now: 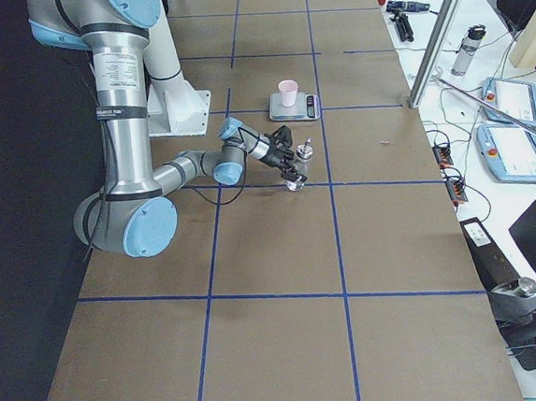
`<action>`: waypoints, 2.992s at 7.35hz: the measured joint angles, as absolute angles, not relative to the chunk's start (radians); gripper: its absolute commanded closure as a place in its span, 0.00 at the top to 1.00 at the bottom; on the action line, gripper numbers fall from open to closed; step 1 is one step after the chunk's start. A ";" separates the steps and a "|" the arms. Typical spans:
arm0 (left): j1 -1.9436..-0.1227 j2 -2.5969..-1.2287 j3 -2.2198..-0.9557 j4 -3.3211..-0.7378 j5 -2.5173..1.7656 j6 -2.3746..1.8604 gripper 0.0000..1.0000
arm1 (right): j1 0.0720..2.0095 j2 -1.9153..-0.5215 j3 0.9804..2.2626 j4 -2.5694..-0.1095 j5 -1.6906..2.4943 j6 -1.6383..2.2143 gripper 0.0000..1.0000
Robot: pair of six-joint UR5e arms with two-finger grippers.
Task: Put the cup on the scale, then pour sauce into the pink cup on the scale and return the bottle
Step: 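Lower the bottle onto the table beside the right arm, then open the right gripper and withdraw it from the bottle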
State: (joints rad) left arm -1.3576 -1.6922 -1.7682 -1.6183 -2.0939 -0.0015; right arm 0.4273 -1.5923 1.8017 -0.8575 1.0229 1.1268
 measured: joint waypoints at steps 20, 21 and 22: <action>-1.358 -1.697 -1.772 -1.615 -2.095 -0.002 1.00 | 0.303 -1.844 2.077 -0.859 0.974 1.134 1.00; -1.358 -1.697 -1.774 -1.615 -2.095 -0.002 1.00 | 0.291 -1.888 2.125 -0.859 0.976 1.134 1.00; -1.358 -1.696 -1.778 -1.614 -2.094 -0.002 1.00 | 0.286 -1.927 2.174 -0.863 0.985 1.134 1.00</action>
State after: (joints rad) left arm -1.3581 -1.6961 -1.7784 -1.6143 -2.0943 -0.0015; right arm 0.2855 -1.9273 2.1736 -0.8630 0.9853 1.1336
